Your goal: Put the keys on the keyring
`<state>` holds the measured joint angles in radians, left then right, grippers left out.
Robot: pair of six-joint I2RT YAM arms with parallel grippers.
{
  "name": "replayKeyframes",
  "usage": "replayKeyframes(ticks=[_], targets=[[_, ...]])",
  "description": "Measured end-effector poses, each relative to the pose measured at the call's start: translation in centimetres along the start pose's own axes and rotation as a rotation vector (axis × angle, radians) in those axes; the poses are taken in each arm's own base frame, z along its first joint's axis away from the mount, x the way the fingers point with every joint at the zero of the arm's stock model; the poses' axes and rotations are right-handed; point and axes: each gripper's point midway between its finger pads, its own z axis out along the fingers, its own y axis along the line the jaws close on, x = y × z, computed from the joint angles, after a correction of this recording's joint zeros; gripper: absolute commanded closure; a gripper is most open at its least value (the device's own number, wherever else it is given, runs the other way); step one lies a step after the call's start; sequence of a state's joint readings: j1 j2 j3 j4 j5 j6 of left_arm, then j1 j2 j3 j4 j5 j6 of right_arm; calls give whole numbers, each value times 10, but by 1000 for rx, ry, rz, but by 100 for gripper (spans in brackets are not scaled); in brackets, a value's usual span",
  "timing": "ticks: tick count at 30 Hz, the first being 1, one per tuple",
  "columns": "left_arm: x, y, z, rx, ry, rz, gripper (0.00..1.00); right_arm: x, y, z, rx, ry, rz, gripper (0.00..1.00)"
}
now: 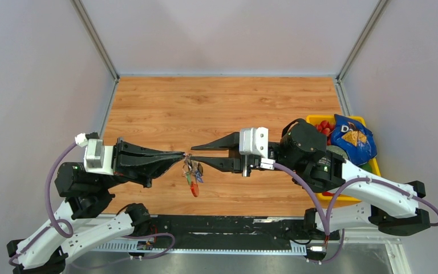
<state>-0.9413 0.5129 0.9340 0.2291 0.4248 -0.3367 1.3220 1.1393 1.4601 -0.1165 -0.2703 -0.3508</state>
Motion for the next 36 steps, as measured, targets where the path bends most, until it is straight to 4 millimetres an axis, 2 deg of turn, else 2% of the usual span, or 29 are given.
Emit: replayKeyframes(ticks=[10,13,15,16,17,27,29,30,32,36], targets=[[0,0,0,0,-1,1,100,6,4,4,-15,13,19,77],[0,0,0,0,-1,1,100,8,6,5,-22,18,25,81],[0,0,0,0,-1,1,100,10,7,6,-26,22,29,89],[0,0,0,0,-1,1,100,11,7,7,-29,23,31,98],[0,0,0,0,-1,1,100,11,8,7,-31,24,33,100],[-1,0,0,1,-4,4,99,9,11,6,-47,25,47,100],[0,0,-1,-4,16,-2,91,11,12,4,-52,42,53,100],[1,0,-2,-8,34,-7,83,12,12,3,-53,50,56,100],[4,-1,-4,-15,76,-14,73,15,13,2,-54,71,65,100],[-6,-7,-12,-26,131,-6,64,28,20,-6,-76,150,102,100]])
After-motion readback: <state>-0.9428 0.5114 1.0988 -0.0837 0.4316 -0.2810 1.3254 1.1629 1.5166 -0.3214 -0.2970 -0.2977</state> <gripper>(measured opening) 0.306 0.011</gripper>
